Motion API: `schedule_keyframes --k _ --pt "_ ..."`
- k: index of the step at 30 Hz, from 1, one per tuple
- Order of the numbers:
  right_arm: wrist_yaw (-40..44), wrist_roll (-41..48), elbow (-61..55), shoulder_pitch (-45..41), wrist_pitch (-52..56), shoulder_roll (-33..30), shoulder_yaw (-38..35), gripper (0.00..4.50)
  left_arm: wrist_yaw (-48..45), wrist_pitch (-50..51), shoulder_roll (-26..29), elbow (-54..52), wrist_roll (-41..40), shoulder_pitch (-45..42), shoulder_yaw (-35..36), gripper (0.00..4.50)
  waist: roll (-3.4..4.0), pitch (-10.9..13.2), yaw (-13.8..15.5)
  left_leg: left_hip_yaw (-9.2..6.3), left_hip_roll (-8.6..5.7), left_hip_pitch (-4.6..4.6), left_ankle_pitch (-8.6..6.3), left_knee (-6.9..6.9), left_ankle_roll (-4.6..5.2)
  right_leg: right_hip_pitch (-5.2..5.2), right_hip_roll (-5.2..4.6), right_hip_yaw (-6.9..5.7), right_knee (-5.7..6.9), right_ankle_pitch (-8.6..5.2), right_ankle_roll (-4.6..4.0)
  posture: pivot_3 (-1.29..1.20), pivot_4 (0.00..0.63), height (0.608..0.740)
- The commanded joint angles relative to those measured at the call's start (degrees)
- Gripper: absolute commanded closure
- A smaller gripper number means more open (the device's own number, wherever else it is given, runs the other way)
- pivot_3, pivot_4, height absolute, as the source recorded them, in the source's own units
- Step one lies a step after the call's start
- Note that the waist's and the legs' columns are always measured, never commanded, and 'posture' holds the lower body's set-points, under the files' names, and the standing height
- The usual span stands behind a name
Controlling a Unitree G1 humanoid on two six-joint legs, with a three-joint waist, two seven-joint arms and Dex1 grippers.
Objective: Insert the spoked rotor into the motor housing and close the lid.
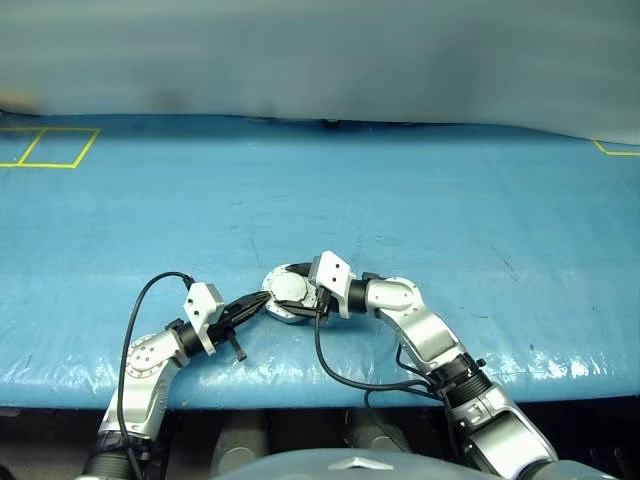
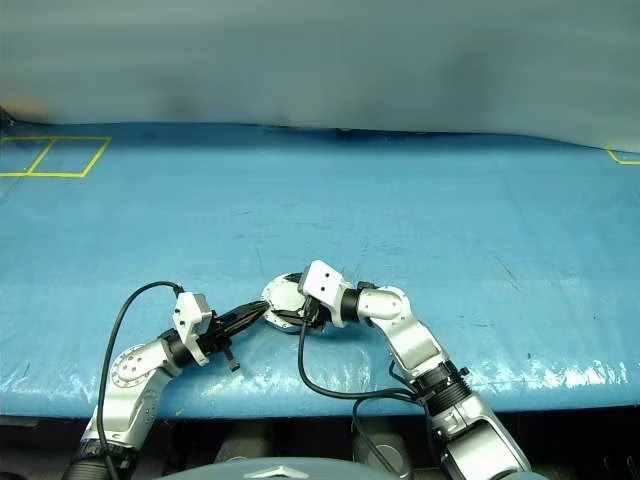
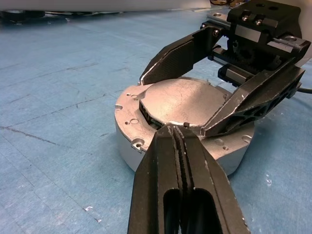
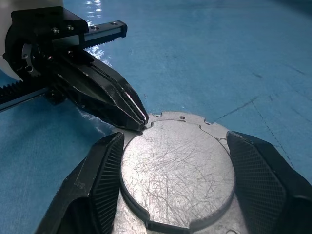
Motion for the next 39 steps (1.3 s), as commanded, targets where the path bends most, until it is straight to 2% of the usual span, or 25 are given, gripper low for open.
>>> schedule_keyframes --k 1,2,6,10,16,18,25,35,36,37,39 --pt "-0.50 0.13 0.35 1.20 2.31 -0.60 -0.97 0.23 0.11 0.33 0.23 0.48 1.54 0.65 -1.52 4.50 0.00 0.00 0.14 0.00 0.00 -0.01 0.00 0.00 0.00 0.00 -0.01 0.00 0.00 0.00 0.00 0.00 0.150 0.740" --pt "-0.39 0.68 -0.05 1.30 2.26 -0.38 -1.30 0.05 0.18 0.31 0.23 0.54 1.55 0.58 -1.51 4.50 0.00 0.00 0.20 0.00 -0.01 -0.01 0.00 0.00 0.00 0.00 -0.01 0.00 -0.01 0.00 0.00 0.00 0.150 0.740" --pt "-0.23 6.49 -3.80 1.98 3.62 1.51 -5.27 0.05 0.42 0.50 0.10 0.52 1.29 0.83 -1.49 4.50 0.00 0.00 0.39 0.00 -0.01 -0.05 0.00 -0.06 0.00 -0.02 -0.02 0.00 -0.10 0.00 0.00 0.00 0.150 0.740" --pt "-0.87 14.10 -8.04 2.90 8.98 3.09 -10.53 0.05 0.61 0.38 -0.10 0.55 1.29 1.20 -1.62 4.50 0.04 0.06 0.41 0.00 -0.01 -0.16 -0.01 -0.10 0.00 -0.11 -0.03 0.00 -0.12 0.00 0.00 0.00 0.150 0.740" --pt "-4.05 20.16 -10.39 4.18 16.00 3.46 -16.42 0.05 0.77 0.24 -0.04 0.64 1.27 1.29 -1.67 4.50 0.04 0.06 0.45 -0.01 -0.01 -0.16 -0.01 -0.09 0.00 -0.10 -0.02 0.00 -0.12 -0.01 0.00 0.00 0.150 0.740" --pt "-4.99 23.01 -10.34 5.32 21.92 2.53 -18.28 0.05 0.83 0.09 -0.05 0.69 1.34 1.32 -1.69 4.50 0.04 0.06 0.46 -0.01 -0.02 -0.18 -0.01 -0.10 0.00 -0.10 -0.03 0.00 -0.15 -0.01 0.00 0.00 0.150 0.740" --pt "-5.31 31.79 -10.51 9.04 35.60 1.66 -21.77 0.05 0.94 -0.48 -0.07 0.94 1.51 1.38 -1.98 4.50 0.06 0.07 0.34 -0.01 -0.01 -0.19 -0.01 -0.13 0.01 -0.12 -0.03 0.00 -0.17 -0.01 0.00 0.00 0.150 0.740" --pt "-7.03 36.68 -8.02 9.52 42.08 4.99 -23.36 0.05 1.23 -0.71 0.20 0.84 1.78 1.60 -2.14 4.50 0.07 0.08 0.33 -0.01 -0.02 -0.21 -0.01 -0.13 0.01 -0.12 -0.03 0.00 -0.20 -0.01 0.00 0.00 0.150 0.740" --pt "-7.04 36.64 -7.68 9.49 42.35 5.16 -23.18 0.41 1.28 -0.71 0.20 0.82 1.79 1.63 -2.13 4.50 0.07 0.08 0.33 -0.02 -0.02 -0.21 -0.01 -0.13 0.01 -0.12 -0.02 0.00 -0.20 -0.01 0.00 0.00 0.150 0.740" --pt "-7.22 36.44 -7.33 9.45 42.54 5.31 -22.94 0.57 1.33 -0.75 0.21 0.83 1.83 1.66 -2.12 4.50 0.07 0.08 0.33 -0.01 -0.02 -0.21 -0.01 -0.12 0.00 -0.12 -0.03 0.00 -0.20 -0.01 0.00 0.00 0.150 0.740" --pt "-7.77 36.60 -6.93 9.43 42.98 5.79 -23.13 1.27 1.41 -0.78 0.22 0.77 1.85 1.77 -2.11 4.50 0.07 0.08 0.33 -0.01 -0.02 -0.21 -0.01 -0.12 0.00 -0.11 -0.03 0.00 -0.20 -0.01 0.01 0.00 0.150 0.740"
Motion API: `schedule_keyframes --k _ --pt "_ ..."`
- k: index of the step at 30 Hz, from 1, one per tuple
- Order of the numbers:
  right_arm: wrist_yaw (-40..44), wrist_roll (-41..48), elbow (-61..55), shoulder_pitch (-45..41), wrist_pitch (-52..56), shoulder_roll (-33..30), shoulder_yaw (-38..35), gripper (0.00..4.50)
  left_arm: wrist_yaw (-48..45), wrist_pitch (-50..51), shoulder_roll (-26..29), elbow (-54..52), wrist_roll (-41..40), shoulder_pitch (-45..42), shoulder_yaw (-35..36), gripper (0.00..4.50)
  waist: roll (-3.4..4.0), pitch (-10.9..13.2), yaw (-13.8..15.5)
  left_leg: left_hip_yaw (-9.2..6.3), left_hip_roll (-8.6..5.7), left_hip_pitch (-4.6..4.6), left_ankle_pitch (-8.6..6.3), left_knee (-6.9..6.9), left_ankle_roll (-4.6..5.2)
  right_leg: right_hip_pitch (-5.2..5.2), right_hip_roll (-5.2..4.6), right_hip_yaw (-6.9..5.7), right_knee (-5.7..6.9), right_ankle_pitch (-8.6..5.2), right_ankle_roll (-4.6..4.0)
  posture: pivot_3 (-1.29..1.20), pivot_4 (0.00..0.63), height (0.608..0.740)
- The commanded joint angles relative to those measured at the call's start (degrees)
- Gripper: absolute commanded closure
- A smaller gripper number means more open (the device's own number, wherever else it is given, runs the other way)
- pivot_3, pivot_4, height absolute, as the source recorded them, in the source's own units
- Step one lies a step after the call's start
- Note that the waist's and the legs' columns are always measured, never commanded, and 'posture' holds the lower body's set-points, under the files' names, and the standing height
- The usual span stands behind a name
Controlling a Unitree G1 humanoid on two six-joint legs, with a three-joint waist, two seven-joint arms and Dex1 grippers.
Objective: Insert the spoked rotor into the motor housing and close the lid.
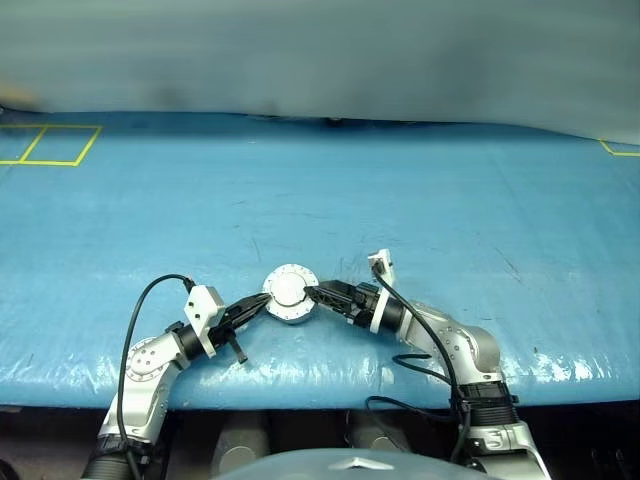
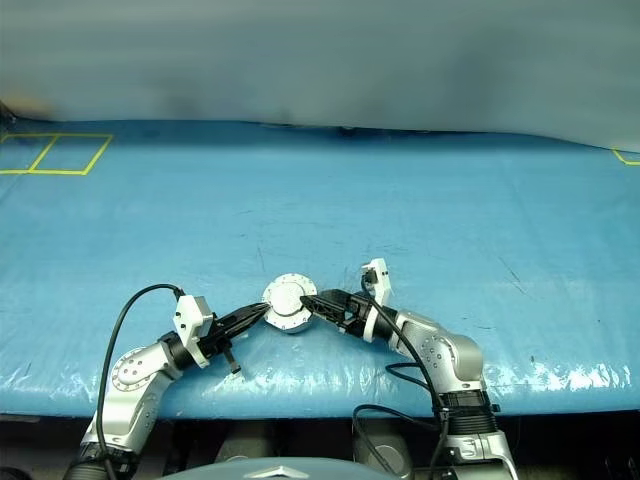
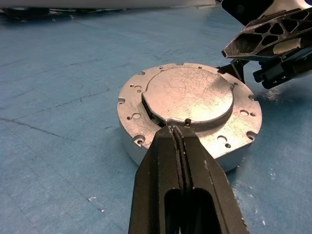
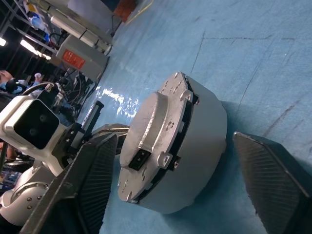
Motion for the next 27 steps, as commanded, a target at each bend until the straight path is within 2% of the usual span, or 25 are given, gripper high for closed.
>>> schedule_keyframes --k 1,6,12,16,21,25,27 --pt "-0.45 1.54 0.39 0.07 0.95 0.77 -0.67 1.57 0.15 0.42 0.22 0.82 1.61 0.96 -1.20 4.50 0.00 0.00 -0.02 0.01 0.00 0.00 0.00 0.00 0.00 0.00 -0.01 0.00 0.00 0.00 0.00 0.00 0.150 0.740" --pt "0.26 1.27 0.78 0.21 1.32 0.26 -0.15 3.13 0.24 0.39 0.25 0.93 1.66 1.10 -1.16 4.50 0.05 0.02 -0.09 0.00 0.01 0.00 0.00 -0.02 0.00 -0.02 0.01 0.00 0.00 0.00 0.00 0.00 0.150 0.740" --pt "0.10 0.64 0.60 0.66 0.69 -0.13 0.44 3.19 0.64 0.59 -0.15 1.02 1.34 1.05 -0.98 4.50 0.05 0.01 -0.12 0.01 0.01 0.07 0.00 0.02 0.00 0.04 0.00 0.01 0.01 0.00 0.00 0.00 0.150 0.740" --pt "-0.58 1.01 0.56 0.72 0.27 0.40 -0.43 3.19 2.26 2.37 -2.18 0.07 -1.77 0.96 0.82 4.50 0.05 0.02 -0.10 0.01 0.01 0.06 0.00 0.01 0.00 0.03 0.00 0.01 0.00 0.00 0.00 0.00 0.150 0.740" --pt "-2.39 4.25 1.21 0.19 0.88 2.41 -4.62 3.19 2.36 15.27 -5.82 -4.80 -17.06 1.90 5.66 4.50 -0.01 0.07 -0.42 -0.01 0.04 -0.02 0.00 0.02 0.00 -0.06 0.04 0.00 0.04 0.00 0.01 0.00 0.150 0.740" --pt "-3.28 7.59 1.34 -0.36 1.55 3.80 -7.65 3.19 2.03 20.72 -6.37 -6.60 -22.05 2.71 7.20 4.50 0.04 0.14 -0.65 -0.06 0.05 -0.22 0.00 -0.05 0.00 -0.21 0.07 -0.02 0.04 0.00 0.01 0.00 0.150 0.740" --pt "-3.76 8.84 1.34 -0.64 1.68 4.24 -8.76 3.19 2.59 21.82 -7.30 -6.82 -23.56 2.91 8.15 4.11 0.05 0.14 -0.65 -0.06 0.03 -0.27 -0.02 -0.05 0.02 -0.21 0.05 -0.02 -0.02 0.00 0.02 0.00 0.150 0.740"
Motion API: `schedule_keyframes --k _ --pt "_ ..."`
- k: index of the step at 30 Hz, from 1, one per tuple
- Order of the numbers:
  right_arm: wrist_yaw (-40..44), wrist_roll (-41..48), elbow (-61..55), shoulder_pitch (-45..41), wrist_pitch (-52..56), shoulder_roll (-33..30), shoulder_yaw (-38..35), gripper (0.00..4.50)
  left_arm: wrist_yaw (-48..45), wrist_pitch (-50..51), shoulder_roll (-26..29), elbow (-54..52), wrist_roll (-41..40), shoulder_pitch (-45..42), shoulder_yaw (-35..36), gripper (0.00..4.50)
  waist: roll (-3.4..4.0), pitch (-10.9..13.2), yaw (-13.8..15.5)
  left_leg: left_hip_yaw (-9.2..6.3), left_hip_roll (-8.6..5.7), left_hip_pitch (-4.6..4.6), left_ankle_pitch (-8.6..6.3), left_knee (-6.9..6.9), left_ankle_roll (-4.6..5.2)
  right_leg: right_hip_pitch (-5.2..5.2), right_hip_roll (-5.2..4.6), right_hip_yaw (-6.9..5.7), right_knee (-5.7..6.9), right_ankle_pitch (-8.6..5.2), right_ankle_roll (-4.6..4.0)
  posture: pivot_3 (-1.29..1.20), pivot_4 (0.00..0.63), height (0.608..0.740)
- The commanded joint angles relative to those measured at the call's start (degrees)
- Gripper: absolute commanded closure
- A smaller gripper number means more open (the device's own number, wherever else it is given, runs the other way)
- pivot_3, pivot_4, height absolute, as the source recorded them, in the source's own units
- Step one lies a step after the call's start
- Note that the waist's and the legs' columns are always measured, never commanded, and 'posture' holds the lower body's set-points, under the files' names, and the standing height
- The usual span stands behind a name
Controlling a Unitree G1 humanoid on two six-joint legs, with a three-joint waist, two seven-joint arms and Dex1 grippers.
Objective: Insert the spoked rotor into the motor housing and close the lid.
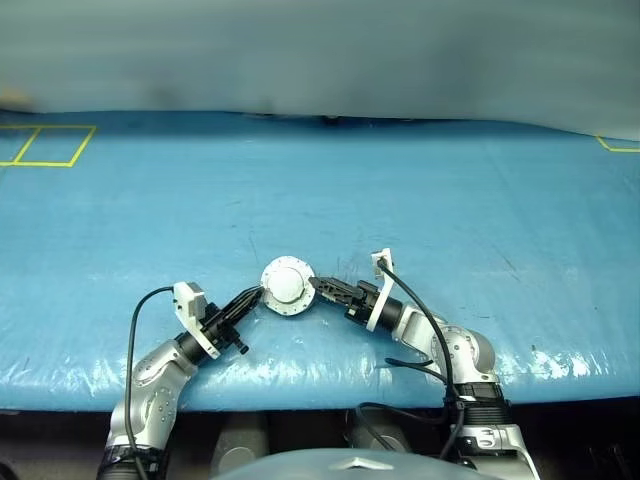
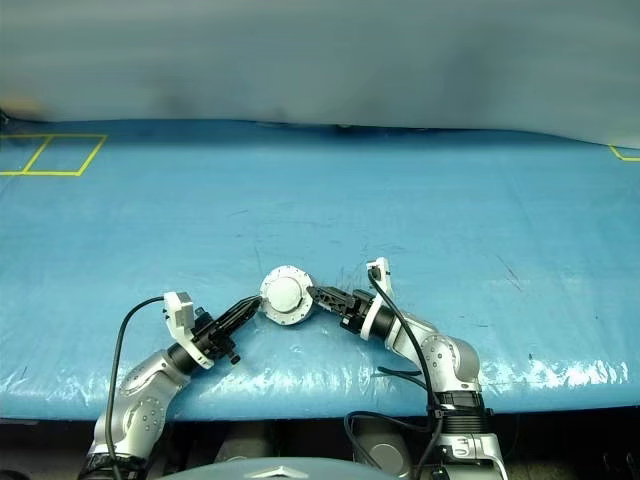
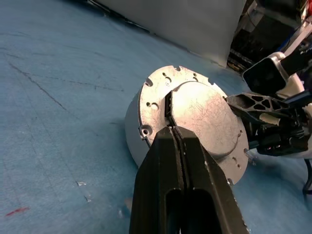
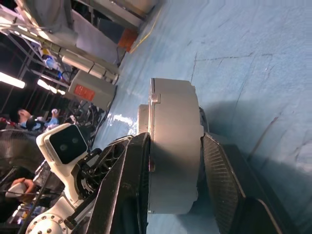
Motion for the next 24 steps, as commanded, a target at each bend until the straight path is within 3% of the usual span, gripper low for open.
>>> schedule_keyframes --k 1,12,24 --pt "-1.06 3.41 -0.61 -0.78 -0.12 0.87 -3.32 3.19 0.38 2.43 -1.96 -2.20 -4.21 0.40 2.29 3.86 0.00 0.01 -0.02 0.01 -0.02 -0.01 -0.01 0.00 0.00 0.00 -0.02 0.01 -0.02 0.00 0.01 0.00 0.150 0.740" --pt "-5.86 11.49 -2.38 -2.60 2.55 5.22 -8.42 3.19 1.24 18.26 -5.43 -3.03 -17.45 0.72 4.79 0.15 0.04 0.12 -0.43 -0.02 0.00 -0.16 -0.03 0.00 -0.01 -0.13 0.02 0.00 -0.02 -0.01 0.02 0.00 0.150 0.740" --pt "-9.02 17.15 -5.20 -3.44 5.07 8.86 -7.22 3.19 2.56 25.95 -7.19 -2.06 -20.24 -0.19 5.64 0.02 0.11 0.17 -0.46 -0.04 -0.01 -0.17 -0.03 0.01 -0.01 -0.14 0.02 -0.01 -0.02 -0.01 0.02 0.00 0.150 0.740"
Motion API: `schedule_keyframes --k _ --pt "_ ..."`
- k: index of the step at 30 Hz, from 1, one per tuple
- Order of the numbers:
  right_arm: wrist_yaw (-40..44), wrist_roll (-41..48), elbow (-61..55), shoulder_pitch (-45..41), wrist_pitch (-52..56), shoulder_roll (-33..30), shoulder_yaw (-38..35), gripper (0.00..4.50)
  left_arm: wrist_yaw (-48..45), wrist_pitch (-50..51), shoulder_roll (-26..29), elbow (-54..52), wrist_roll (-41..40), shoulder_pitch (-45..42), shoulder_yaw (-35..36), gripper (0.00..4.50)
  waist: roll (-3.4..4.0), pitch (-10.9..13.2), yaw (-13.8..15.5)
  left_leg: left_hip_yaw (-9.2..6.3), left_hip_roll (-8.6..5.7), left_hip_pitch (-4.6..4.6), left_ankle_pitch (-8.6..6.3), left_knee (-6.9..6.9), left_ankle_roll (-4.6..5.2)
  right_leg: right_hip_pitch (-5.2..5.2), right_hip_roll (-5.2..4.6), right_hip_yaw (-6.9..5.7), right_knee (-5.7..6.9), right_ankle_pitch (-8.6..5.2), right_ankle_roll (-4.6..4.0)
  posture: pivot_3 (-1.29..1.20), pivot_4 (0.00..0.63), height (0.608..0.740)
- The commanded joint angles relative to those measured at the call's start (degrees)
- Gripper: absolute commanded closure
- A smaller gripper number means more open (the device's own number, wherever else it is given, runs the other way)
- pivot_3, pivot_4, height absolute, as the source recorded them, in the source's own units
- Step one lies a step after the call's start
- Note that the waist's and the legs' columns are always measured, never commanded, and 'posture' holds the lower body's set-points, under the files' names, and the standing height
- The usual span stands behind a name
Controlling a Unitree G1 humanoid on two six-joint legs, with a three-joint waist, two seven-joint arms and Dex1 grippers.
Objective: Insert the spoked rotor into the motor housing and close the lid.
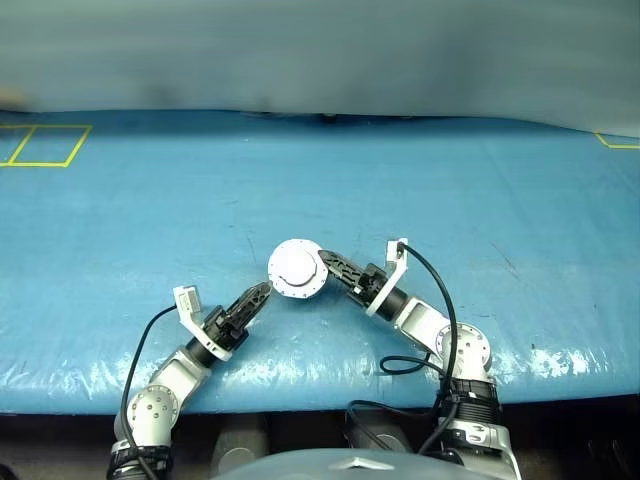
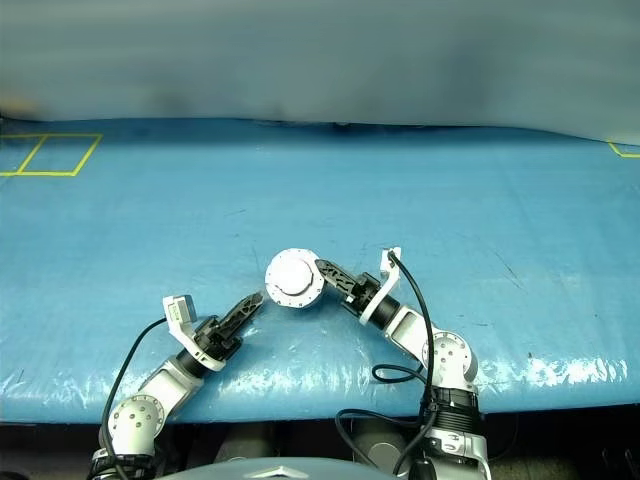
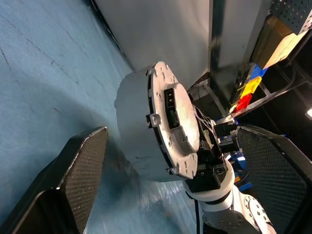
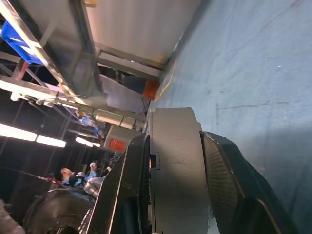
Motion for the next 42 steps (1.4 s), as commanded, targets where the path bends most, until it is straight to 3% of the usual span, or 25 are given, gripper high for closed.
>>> schedule_keyframes --k 1,24,27,31,42 --pt "0.44 4.27 -4.14 -1.72 0.65 1.18 0.84 3.19 -0.03 1.30 -1.02 -0.23 -0.69 0.05 -0.01 0.02 0.00 0.00 0.00 0.00 0.00 0.00 0.00 0.00 0.00 0.00 -0.01 0.00 0.00 0.00 0.00 0.00 0.150 0.740" --pt "0.69 4.77 -5.90 0.29 2.01 1.08 6.26 3.19 -4.39 0.65 -4.05 0.54 -0.17 -3.04 0.71 0.02 0.00 0.00 0.14 -0.06 -0.02 -0.56 0.01 0.05 -0.01 -0.53 0.00 -0.06 0.02 0.22 0.35 0.00 0.150 0.740" --pt "0.23 5.04 -6.47 0.95 1.92 1.28 6.32 3.19 -5.97 2.05 -4.29 0.44 -1.66 -2.69 0.92 0.62 0.00 0.00 0.12 -0.06 -0.02 -0.57 0.01 0.05 0.00 -0.54 0.00 -0.06 0.02 0.22 0.35 0.00 0.150 0.740" --pt "0.01 5.05 -6.60 1.36 1.68 1.21 6.50 3.19 -6.29 2.96 -4.41 0.13 -2.29 -1.96 1.00 1.92 0.00 0.00 0.08 -0.06 -0.02 -0.56 0.01 0.07 -0.01 -0.54 0.00 -0.06 0.02 0.22 0.35 0.00 0.150 0.740" --pt "0.95 0.96 -8.40 2.58 -3.08 0.63 8.55 3.19 -3.16 1.93 -5.12 2.11 -1.73 -4.70 1.63 1.95 0.00 -0.01 0.23 -0.07 -0.02 -0.56 0.01 0.09 -0.01 -0.52 0.00 -0.06 0.04 0.23 0.38 0.00 0.150 0.740"
